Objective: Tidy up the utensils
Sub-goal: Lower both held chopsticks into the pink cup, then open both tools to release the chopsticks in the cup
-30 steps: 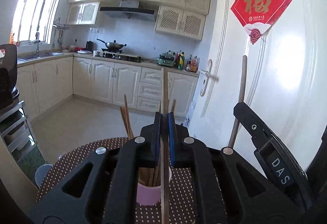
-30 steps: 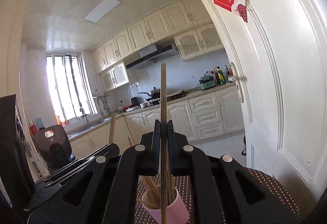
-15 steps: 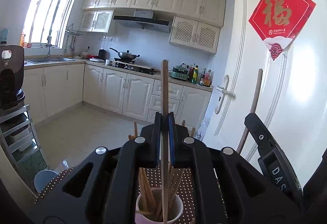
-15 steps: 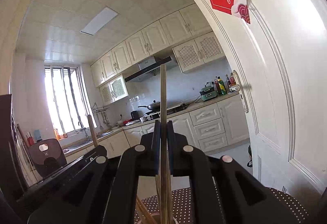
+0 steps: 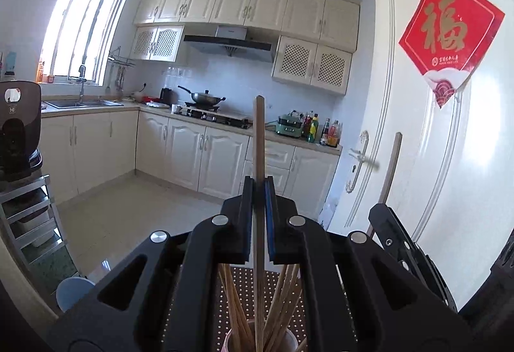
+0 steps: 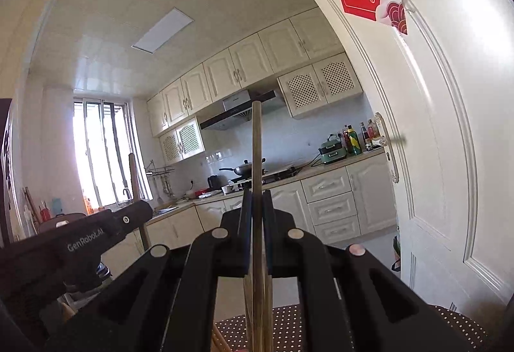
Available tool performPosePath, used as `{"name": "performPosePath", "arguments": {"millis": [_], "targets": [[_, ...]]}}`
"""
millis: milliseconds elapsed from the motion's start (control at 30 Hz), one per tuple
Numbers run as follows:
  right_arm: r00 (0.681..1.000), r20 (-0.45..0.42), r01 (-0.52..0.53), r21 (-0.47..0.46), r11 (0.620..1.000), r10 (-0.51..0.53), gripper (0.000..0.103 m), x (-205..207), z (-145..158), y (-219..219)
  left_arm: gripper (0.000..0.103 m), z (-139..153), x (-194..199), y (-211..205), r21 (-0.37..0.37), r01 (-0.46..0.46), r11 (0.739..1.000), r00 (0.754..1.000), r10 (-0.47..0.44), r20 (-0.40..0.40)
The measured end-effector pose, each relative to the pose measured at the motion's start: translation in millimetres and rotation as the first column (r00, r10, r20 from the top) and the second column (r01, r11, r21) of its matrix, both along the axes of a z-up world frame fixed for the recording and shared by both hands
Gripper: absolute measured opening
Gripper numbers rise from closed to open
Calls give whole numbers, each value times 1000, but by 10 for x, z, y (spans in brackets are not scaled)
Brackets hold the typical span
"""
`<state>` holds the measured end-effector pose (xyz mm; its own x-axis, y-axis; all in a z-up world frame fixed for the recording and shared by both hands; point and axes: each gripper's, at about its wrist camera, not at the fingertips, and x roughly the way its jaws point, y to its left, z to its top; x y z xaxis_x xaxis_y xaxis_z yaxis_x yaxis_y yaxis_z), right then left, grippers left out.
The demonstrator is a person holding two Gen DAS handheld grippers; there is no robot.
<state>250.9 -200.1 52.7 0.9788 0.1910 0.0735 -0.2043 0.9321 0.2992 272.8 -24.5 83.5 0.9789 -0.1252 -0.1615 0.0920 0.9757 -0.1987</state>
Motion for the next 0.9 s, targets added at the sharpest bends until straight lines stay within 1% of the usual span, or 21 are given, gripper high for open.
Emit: {"name": "performPosePath", "arguments": {"millis": [67,167,333,467,600,667,800,833,867,900], "targets": [[1000,-5,6,-6,1000,-7,5,27,-29,11,8,-76,46,-12,2,-4,1000,1000,4,-21],[1000,3,18,-29,999,-18,5,55,-82,52,8,-174,73,-24,18,-28,999,999,29,-32],[999,-33,17,-30,999,-18,5,109,-204,72,8,-320,134,2,18,-35,999,997,36,-72],[997,-73,18,-61,998,-23,5,133,-304,115,8,-448,155,-1,33,-31,999,994,34,-103],[993,-117,8,-93,996,-19,5,132,-384,153,8,-540,146,-3,55,-5,998,992,11,-124],[990,-139,-9,-105,994,-6,5,132,-401,169,9,-562,120,-8,72,4,997,993,5,-120],[988,-156,-29,-108,994,12,7,84,-414,164,9,-567,93,-21,95,34,995,990,-20,-139],[987,-160,-34,-112,993,15,7,68,-403,162,9,-564,84,-26,100,47,994,989,-32,-143],[986,-163,-38,-117,992,18,12,59,-400,158,9,-560,71,-36,109,54,993,989,-38,-145],[986,-168,-41,-126,991,19,20,42,-387,156,9,-559,53,-44,116,58,991,989,-41,-145]]}}
